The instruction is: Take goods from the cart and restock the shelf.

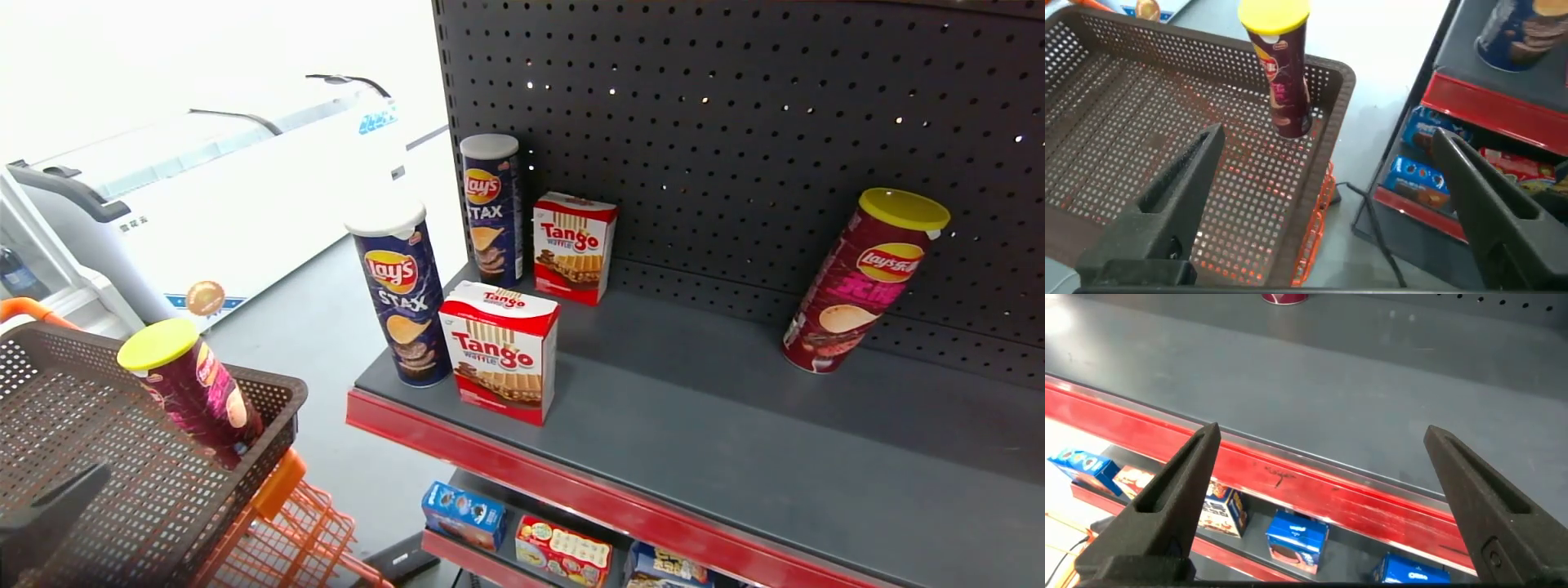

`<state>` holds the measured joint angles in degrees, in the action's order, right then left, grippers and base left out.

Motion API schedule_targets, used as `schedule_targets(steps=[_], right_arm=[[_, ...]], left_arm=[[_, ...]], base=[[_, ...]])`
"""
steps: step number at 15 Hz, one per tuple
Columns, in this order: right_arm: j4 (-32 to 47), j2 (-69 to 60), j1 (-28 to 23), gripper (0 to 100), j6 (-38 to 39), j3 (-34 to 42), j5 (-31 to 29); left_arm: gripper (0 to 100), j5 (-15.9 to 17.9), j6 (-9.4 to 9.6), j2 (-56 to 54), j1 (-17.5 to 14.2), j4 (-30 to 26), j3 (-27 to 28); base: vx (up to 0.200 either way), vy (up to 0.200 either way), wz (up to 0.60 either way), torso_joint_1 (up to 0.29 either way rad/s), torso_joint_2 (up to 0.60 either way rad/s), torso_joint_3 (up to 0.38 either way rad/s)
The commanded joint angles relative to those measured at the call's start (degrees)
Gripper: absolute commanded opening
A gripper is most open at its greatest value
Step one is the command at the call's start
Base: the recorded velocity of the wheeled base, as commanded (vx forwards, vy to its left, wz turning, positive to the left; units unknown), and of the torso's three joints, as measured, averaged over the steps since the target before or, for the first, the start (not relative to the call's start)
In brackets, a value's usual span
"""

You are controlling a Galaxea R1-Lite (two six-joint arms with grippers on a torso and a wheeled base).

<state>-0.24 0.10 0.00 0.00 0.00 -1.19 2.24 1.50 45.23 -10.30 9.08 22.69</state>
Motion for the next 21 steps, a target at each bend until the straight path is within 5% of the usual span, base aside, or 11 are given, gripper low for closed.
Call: schedule_targets(steps=[1,5,16,21], right_arm=[[0.0,0.1,0.0,100,0.0,0.0,0.1],[0.0,0.1,0.0,100,0.0,0.0,0.1],[0.0,0.1,0.0,100,0.0,0.0,0.0],[0.0,0.1,0.0,100,0.0,0.0,0.0]], left_arm=[[100,-0.7,1.14,19.1,-3.5,9.6,-1.5],[100,-0.7,1.05,28.6,-3.9,16.8,-2.3],[100,-0.7,0.7,57.8,-5.2,49.8,-0.1],[100,-0.7,0.61,62.3,-5.3,51.5,4.6]], base=[[0.0,0.0,0.0,0.0,0.0,0.0],[0.0,0.0,0.0,0.0,0.0,0.0],[0.0,0.0,0.0,0.0,0.0,0.0],[0.0,0.0,0.0,0.0,0.0,0.0]])
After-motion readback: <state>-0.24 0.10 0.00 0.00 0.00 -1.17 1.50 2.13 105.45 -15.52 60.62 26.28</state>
